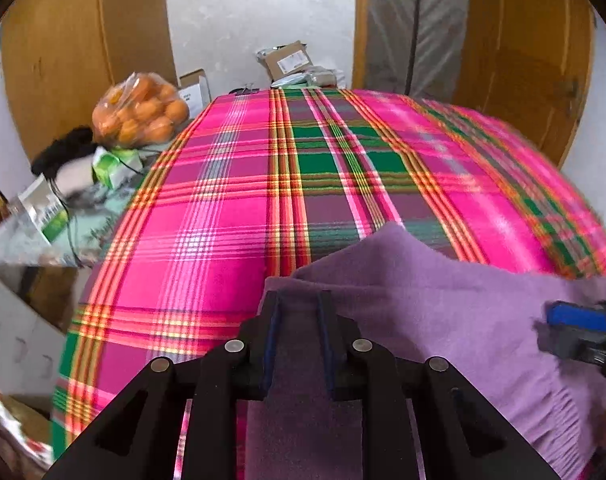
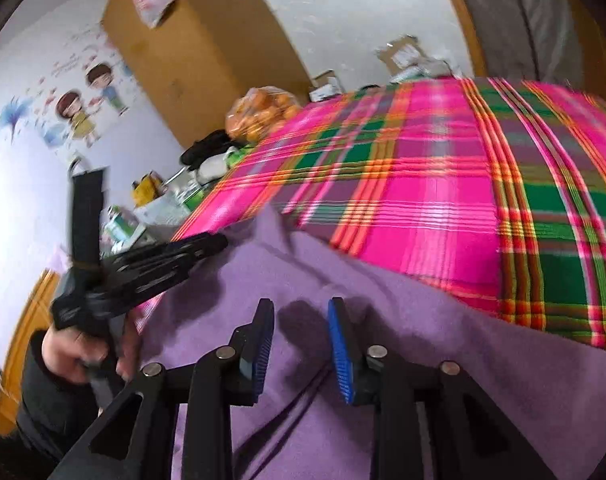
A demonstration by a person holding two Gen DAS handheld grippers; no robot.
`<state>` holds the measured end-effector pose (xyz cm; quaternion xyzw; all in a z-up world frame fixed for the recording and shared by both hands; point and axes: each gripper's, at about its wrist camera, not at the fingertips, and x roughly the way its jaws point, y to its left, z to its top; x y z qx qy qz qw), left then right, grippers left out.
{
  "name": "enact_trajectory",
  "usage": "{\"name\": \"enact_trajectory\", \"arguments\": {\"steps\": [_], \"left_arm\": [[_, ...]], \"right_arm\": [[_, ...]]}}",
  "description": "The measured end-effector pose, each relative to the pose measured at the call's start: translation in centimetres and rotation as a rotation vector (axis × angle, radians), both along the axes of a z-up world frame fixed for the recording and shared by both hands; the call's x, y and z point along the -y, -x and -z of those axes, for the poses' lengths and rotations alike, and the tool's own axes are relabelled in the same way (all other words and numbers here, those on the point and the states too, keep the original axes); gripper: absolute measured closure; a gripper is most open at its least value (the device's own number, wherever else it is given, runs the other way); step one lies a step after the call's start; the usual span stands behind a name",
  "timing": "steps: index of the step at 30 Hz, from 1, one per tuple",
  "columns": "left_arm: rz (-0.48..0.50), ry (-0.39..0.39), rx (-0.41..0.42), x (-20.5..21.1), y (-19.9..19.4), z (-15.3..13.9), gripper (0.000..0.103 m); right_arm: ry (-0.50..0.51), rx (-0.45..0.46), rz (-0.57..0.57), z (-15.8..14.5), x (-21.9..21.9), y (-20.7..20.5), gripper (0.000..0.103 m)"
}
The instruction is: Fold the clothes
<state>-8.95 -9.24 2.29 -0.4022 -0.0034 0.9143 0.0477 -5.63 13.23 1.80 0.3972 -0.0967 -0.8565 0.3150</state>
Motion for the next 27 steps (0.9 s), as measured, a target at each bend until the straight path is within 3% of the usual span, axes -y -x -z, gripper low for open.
{"name": "enact_trajectory", "arguments": {"steps": [2,6,14,20,24,27], "left_arm": [[0.006,0.020,0.001,-0.2,-0.5,-0.2,0.082],[0.046,-0.032,-0.045,-0.2,-4.4,-0.8,0.082],[0.026,-0.108,-0.076,0.9,-10.9,0.5,0.082],[0.023,-0.139,-0.100,1.2,-13.2,0.8,0.082],[0.027,-0.116,-0.102,0.5,-13.3,1.2,0.082],[0.060,-0.150,-0.113,-0.1,-13.5,0.8,0.082]], "right_arm": [[-0.008,-0.030,-0.060,-0.7,0.6,-1.8,0.073],[-0.060,-0.064,-0.127,-0.6,1.3,-4.9,0.073],[-0.103,-0.038,-0.122,0.5,0.8,-6.6,0.071],[-0.104,-0.079,-0.134,-0.2,0.5,-8.3,0.071],[-0.116,-0.050,-0.136,0.9,0.3,-8.2,0.070],[-0.111,-0.046,-0.130,1.1,0.0,-8.2,0.069]]}}
